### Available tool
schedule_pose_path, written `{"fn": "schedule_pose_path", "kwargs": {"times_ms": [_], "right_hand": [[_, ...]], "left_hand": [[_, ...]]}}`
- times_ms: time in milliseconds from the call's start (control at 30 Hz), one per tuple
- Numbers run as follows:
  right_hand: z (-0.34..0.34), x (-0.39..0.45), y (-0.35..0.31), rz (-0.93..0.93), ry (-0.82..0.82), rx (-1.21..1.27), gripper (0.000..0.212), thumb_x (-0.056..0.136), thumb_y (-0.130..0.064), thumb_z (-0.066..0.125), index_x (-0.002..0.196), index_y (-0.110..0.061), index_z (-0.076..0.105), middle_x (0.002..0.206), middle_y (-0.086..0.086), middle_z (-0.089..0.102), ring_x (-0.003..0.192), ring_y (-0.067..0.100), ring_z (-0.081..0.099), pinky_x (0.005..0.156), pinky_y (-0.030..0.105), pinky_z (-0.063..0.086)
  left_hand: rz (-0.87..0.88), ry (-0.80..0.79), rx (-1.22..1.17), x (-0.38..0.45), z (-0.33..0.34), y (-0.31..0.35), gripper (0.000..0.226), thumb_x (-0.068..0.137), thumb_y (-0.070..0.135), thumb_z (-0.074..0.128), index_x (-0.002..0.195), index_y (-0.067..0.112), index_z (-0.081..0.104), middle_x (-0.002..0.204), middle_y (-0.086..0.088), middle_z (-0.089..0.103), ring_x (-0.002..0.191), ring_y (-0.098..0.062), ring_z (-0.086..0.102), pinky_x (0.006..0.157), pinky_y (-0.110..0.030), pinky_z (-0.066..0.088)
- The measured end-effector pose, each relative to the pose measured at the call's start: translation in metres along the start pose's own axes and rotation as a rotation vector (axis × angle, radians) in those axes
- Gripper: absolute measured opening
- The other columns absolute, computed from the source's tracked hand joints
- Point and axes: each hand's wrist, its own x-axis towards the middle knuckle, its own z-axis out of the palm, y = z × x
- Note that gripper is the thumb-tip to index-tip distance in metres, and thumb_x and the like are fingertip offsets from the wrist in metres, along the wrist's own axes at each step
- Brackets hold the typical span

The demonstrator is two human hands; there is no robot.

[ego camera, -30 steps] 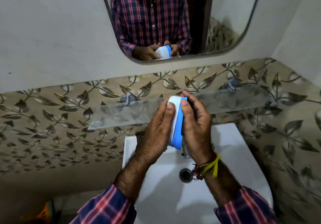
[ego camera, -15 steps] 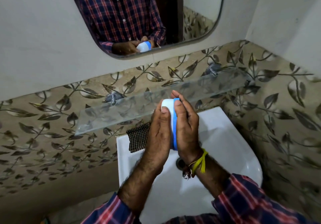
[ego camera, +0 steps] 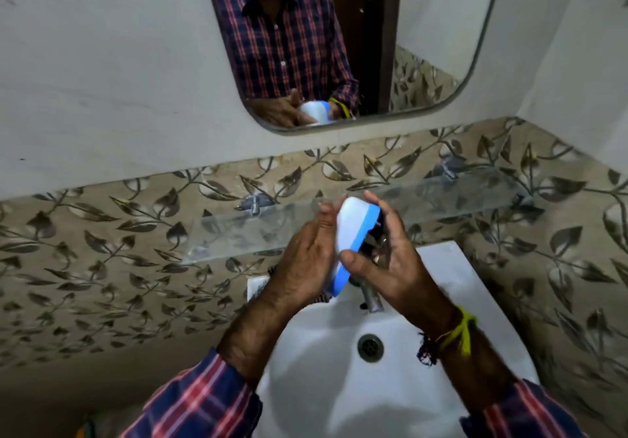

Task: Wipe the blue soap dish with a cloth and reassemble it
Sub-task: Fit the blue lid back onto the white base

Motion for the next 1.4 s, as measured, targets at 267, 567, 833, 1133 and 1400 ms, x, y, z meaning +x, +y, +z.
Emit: {"fn": "schedule_pose_path", "kwargs": {"times_ms": [267,567,833,1133,1400], "right_hand": [[-0.012,0.041,-0.012,-0.042,0.126,0.09,0.041,0.087,-0.016,0.064,0.126,-0.012,0.052,0.119,-0.005,0.066,0.113,0.011,0.062,0.097,0.03,0.054],[-0.06,0.09,0.0,-0.007,-0.037,-0.212,0.048,0.089,0.003,0.063,0.132,-0.006,0.045,0.127,0.011,0.058,0.115,0.011,0.059,0.102,0.022,0.048],[-0.071,0.077,0.027,-0.006,0.001,-0.685,0.062,0.08,-0.011,0.08,0.136,-0.011,0.052,0.135,-0.003,0.054,0.131,0.023,0.046,0.117,0.05,0.03],[-0.081,0.074,0.031,-0.009,0.043,-0.883,0.07,0.085,-0.018,0.073,0.147,-0.014,0.04,0.143,0.007,0.055,0.138,0.027,0.043,0.122,0.056,0.0],[-0.083,0.075,0.041,0.004,0.025,-0.994,0.076,0.09,-0.02,0.066,0.151,-0.008,0.023,0.147,0.01,0.05,0.144,0.024,0.034,0.121,0.055,-0.011]], "left_hand": [[0.283,-0.078,0.391,0.036,-0.04,0.012,0.088,0.072,0.079,0.058,0.145,0.032,0.04,0.131,0.005,0.059,0.108,-0.01,0.058,0.089,-0.028,0.049],[0.526,0.044,0.555,0.097,-0.044,-0.017,0.098,0.05,0.056,0.092,0.136,0.021,0.06,0.115,-0.011,0.058,0.103,-0.022,0.049,0.086,-0.031,0.042],[0.388,0.037,0.457,0.099,-0.022,-0.04,0.116,0.051,0.051,0.095,0.147,0.017,0.041,0.139,-0.011,0.049,0.122,-0.015,0.042,0.107,-0.033,0.04],[0.309,0.303,0.327,0.076,-0.009,-0.068,0.07,0.065,0.031,0.093,0.127,0.022,0.062,0.108,0.005,0.073,0.096,-0.009,0.071,0.084,-0.015,0.052],[0.21,0.45,0.363,0.06,0.008,-0.064,0.081,0.069,0.032,0.091,0.14,0.017,0.054,0.108,-0.001,0.074,0.101,0.011,0.057,0.086,0.007,0.03]]}}
